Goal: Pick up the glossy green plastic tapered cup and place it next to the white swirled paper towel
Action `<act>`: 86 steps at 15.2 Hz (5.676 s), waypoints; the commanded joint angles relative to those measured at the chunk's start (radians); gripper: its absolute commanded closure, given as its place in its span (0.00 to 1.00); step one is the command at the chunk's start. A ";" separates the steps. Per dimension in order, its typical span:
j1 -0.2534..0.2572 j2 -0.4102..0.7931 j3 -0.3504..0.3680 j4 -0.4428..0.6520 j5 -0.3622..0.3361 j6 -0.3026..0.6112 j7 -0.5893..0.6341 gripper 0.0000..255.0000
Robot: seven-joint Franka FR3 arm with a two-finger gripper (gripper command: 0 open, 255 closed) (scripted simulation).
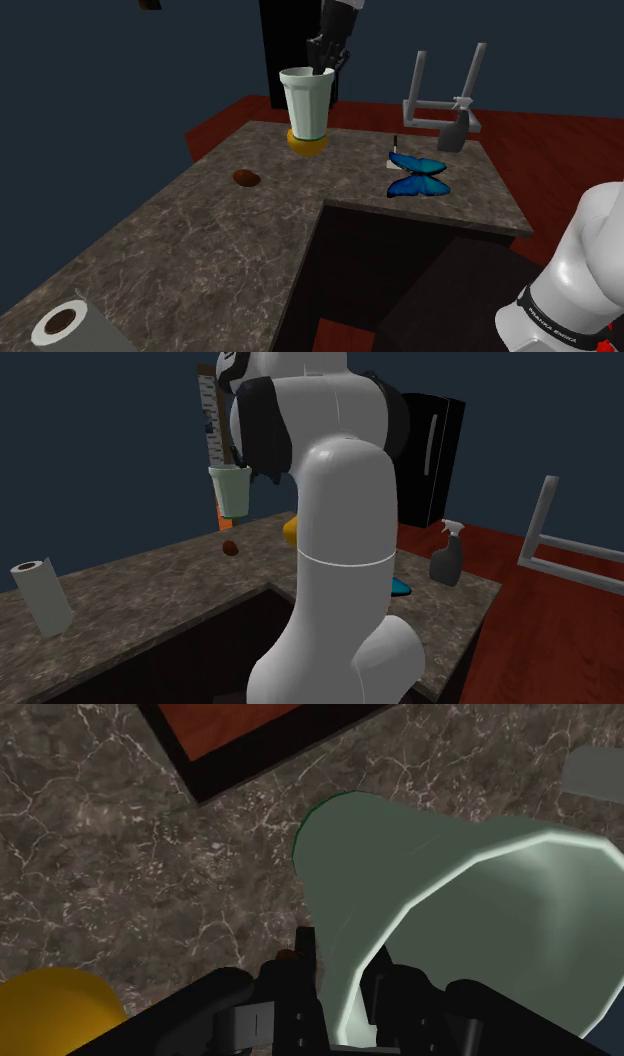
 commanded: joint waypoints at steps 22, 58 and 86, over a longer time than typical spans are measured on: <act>0.297 0.164 0.246 0.184 -0.133 0.111 0.536 1.00; 0.485 0.409 0.299 0.203 -0.240 0.368 0.753 1.00; 0.481 0.483 0.298 -0.060 -0.234 0.702 0.721 1.00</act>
